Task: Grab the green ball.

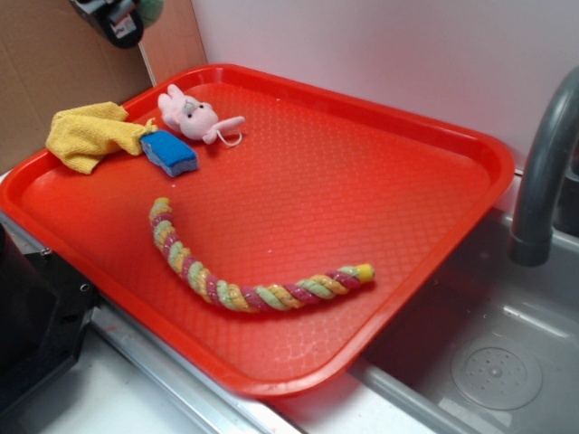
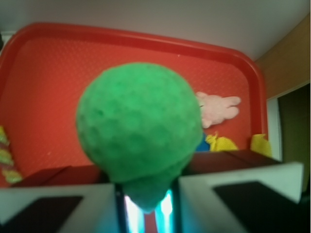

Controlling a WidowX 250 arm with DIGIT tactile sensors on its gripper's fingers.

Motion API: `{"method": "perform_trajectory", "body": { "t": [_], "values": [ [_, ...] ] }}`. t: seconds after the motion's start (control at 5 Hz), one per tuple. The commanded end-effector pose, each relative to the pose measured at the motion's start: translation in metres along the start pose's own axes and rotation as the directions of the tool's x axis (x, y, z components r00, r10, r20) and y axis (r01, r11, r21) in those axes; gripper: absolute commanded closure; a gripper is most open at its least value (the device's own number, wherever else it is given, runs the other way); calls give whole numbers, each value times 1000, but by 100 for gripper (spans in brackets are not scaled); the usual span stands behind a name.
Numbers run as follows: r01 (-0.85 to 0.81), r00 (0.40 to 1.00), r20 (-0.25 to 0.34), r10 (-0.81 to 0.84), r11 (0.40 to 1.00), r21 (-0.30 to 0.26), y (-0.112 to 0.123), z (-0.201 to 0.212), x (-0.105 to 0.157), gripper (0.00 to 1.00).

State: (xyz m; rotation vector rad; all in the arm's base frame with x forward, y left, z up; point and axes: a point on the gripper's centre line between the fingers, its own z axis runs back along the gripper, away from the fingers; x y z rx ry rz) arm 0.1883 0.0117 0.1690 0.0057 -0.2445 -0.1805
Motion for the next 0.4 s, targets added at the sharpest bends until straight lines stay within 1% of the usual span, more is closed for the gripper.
{"method": "perform_trajectory", "body": {
  "t": [0.0,0.2],
  "values": [
    [-64,997,47,66,998,-28,18,-11,23,100],
    [-162,987,5,162,986,-33,29,-18,28,100]
  ]
}}
